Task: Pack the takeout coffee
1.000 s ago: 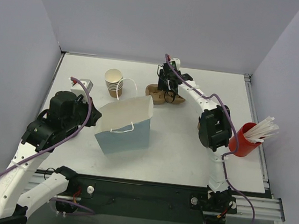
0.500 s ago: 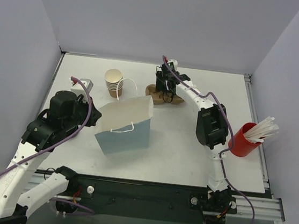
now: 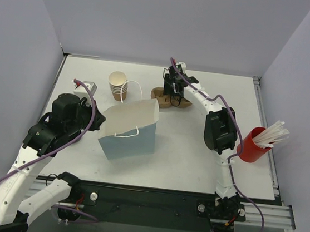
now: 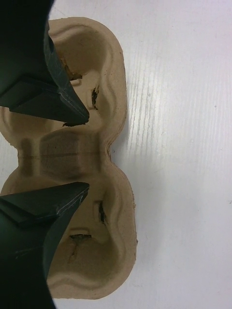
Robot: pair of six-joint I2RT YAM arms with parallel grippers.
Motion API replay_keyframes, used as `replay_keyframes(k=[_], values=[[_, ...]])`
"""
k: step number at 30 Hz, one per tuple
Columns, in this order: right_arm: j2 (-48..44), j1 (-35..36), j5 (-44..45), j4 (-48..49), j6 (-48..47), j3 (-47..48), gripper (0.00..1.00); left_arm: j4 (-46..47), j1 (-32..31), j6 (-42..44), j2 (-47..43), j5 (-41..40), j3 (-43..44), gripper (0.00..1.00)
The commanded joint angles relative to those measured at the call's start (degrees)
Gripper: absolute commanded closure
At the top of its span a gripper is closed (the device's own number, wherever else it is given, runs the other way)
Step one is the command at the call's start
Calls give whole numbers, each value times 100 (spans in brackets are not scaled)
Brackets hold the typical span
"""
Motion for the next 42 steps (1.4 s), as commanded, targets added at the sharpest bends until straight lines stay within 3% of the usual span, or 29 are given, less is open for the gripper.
replay_keyframes(k=[1,9,13,42], values=[[42,0,58,-174,142,95,48,-73,11,96,-23,7,196,100],[42,0,111,-236,177,122,51,-64,11,78,-5,33,205,100],[7,0,155,-271,195,165,58,-73,11,70,-31,33,205,100],[-792,-9,339,-412,-104,640,60,6,11,17,91,-20,205,100]])
